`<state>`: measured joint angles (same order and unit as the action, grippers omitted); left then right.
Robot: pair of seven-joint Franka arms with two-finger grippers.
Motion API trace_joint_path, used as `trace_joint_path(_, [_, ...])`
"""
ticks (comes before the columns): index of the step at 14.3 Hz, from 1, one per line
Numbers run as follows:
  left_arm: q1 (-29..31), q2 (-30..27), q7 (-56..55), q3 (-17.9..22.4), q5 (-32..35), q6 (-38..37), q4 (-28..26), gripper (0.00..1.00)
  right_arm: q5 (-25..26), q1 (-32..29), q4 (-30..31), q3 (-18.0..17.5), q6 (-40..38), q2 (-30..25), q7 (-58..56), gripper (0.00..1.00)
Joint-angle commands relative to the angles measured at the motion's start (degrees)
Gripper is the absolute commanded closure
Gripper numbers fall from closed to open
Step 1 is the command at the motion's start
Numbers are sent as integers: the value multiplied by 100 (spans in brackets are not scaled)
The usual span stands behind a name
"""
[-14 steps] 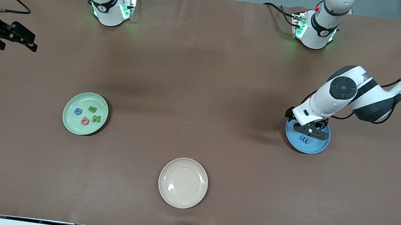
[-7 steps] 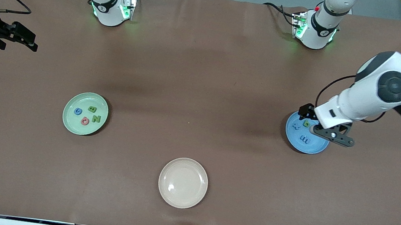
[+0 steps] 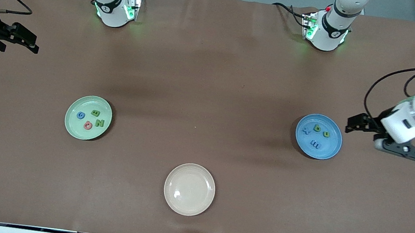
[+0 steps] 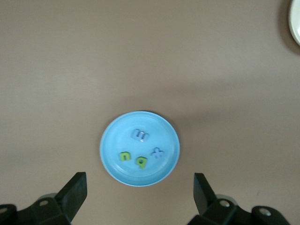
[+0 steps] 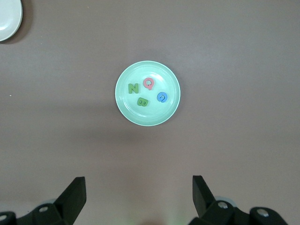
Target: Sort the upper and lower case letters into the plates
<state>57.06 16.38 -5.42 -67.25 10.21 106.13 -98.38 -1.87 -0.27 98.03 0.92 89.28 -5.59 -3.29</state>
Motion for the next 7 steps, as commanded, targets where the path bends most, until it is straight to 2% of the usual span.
trace_joint_path(1, [-37,-696,94,221,-221,-127,82,0,11,-35,146,-13,72,-170,-13,0])
trace_joint_path(3, [-28,-916,68,299,-404,-188,258,0,11,-35,146,-13,89,-170,-22,0])
trace_joint_path(5, [-28,-1101,77,457,-808,-539,337,0,37,-35,146,-13,89,-170,-40,0])
trace_joint_path(7, [-28,-1102,85,598,-872,-907,591,0,72,-35,146,-13,89,-170,-40,0])
